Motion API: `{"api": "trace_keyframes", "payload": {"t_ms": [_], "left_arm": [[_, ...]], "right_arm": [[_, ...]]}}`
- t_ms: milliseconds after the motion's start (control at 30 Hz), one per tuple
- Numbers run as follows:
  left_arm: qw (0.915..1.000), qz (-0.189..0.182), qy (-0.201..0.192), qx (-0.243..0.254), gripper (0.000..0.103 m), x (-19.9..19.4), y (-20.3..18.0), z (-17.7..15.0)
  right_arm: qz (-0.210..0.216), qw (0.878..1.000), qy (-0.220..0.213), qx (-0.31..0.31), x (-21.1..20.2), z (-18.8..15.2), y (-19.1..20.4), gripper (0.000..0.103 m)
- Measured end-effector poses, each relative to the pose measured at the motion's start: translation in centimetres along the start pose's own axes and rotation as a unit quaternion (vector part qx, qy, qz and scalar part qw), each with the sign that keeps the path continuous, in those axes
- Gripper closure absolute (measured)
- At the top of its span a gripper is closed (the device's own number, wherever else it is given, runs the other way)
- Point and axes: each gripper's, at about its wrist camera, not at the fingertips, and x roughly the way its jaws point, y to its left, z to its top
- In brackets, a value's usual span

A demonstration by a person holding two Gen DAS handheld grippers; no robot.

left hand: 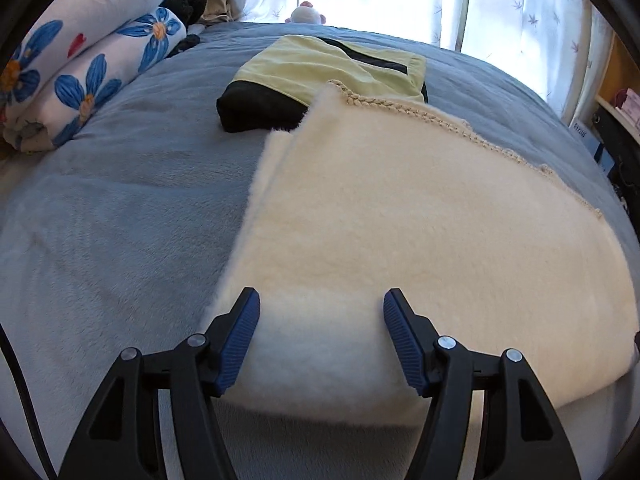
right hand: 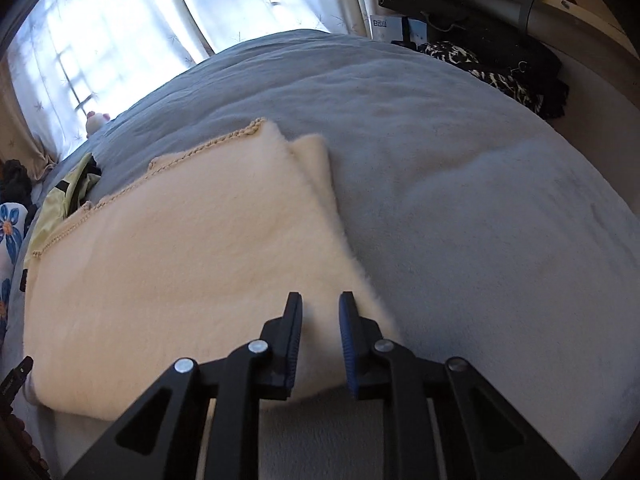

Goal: Fold large clothes

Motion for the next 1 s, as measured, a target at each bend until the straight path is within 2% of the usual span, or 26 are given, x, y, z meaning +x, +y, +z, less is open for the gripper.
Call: {"api": "trace_keyframes", "payload": {"t_ms": [100, 167, 233, 500, 700, 1000], "left_arm": [[0.9999, -0.004, 0.008, -0.006, 0.040, -0.6, -0.3, -0.1], [0.9997, -0.015, 0.012, -0.013, 0.040, -1.2, -0.2, -0.2], [0.9996, -0.018, 0.013, -0.020, 0.040, -1.9, 0.0, -0.3], [0.9990, -0.031, 0.013, -0.030, 0.040, -5.6, 0.7, -1.1], [0.9988, -0.049, 0.002, -0.005, 0.039, -9.1, 0.1, -2.4], [0.9968, -0.071, -0.007, 0.036, 0.038, -13.3, -0.8, -4.8]], "right_arm": [[-0.032, 0.999, 0.002, -0.025, -0.2, -0.4, 1.4, 0.080], [-0.037, 0.999, 0.005, -0.028, -0.3, -0.4, 1.6, 0.077], [-0.030, 0.999, 0.010, -0.019, -0.9, -0.6, 1.7, 0.073], [0.004, 0.999, 0.046, 0.007, -3.0, -2.0, 2.2, 0.072], [0.025, 0.997, 0.066, 0.009, -4.6, -3.5, 3.1, 0.072], [0.055, 0.996, 0.060, -0.023, -8.4, -5.7, 5.5, 0.069]]}}
